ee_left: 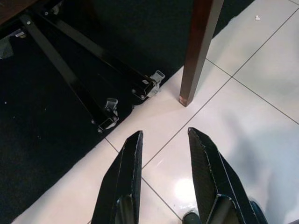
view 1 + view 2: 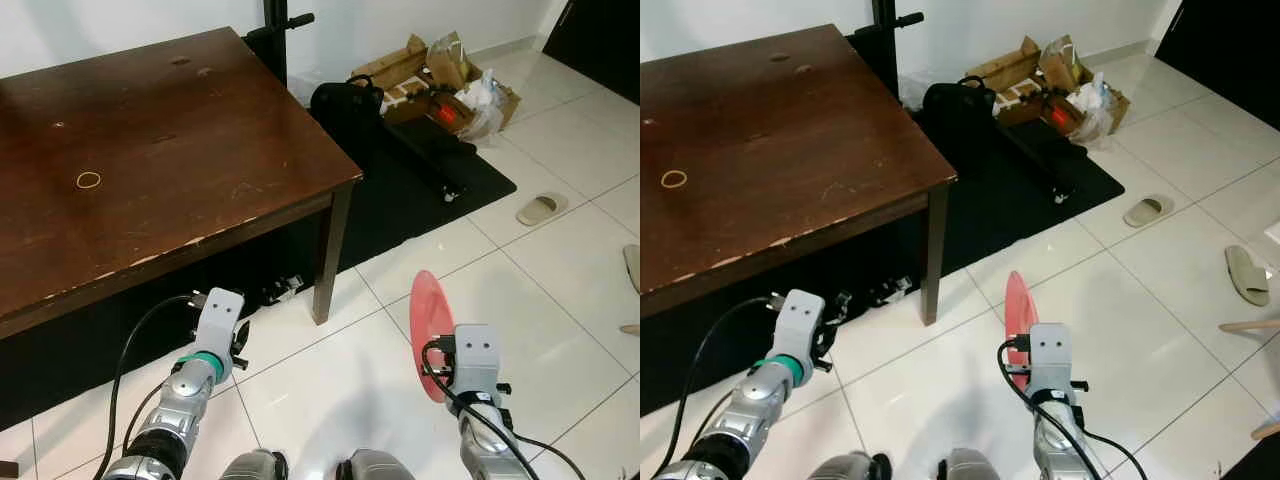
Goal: Setting the table
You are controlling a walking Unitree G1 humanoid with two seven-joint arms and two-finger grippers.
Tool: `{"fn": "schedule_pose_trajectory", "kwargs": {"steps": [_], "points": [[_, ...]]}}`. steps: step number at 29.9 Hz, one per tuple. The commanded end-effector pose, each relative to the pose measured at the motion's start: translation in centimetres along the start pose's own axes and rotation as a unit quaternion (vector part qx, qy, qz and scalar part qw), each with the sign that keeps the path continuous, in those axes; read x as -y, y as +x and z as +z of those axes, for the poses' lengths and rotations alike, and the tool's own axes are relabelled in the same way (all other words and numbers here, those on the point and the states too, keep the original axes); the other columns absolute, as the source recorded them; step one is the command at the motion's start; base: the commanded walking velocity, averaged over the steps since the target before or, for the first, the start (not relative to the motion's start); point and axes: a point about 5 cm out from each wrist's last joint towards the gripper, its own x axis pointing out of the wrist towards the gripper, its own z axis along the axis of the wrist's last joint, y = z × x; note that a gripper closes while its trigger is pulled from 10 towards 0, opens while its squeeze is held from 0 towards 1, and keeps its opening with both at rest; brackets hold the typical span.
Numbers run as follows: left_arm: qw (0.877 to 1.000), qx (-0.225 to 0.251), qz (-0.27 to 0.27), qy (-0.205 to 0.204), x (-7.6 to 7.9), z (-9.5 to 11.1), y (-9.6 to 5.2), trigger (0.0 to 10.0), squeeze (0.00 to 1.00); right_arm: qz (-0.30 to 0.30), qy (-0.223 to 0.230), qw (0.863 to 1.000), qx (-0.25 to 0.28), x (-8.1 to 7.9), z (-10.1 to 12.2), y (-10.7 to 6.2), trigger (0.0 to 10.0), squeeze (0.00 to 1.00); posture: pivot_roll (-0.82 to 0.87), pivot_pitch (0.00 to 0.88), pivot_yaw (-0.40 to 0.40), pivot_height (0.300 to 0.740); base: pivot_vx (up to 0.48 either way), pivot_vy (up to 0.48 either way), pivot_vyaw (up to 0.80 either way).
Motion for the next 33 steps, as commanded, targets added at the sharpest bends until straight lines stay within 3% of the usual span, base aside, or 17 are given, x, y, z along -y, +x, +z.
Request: {"fn": "schedule_pose_trajectory", "kwargs": {"steps": [1, 33], "points": [[1.000, -0.006, 0.000, 0.005, -0.03, -0.39, -0.12, 10.0, 0.00, -0.003, 0.003, 1.000, 0.000, 0.02, -0.13, -0.16, 10.0, 0.00, -0.12, 0.000, 0.037, 0.740, 0.000, 0.000, 0.00], [1.000, -0.001, -0.003, 0.007, -0.05, -0.09, 0.10, 10.0, 0.00, -0.004, 0.004, 1.000, 0.000, -0.04, -0.17, -0.19, 10.0, 0.00, -0.12, 0.000, 0.040, 0.740, 0.000, 0.000, 0.00]]}}
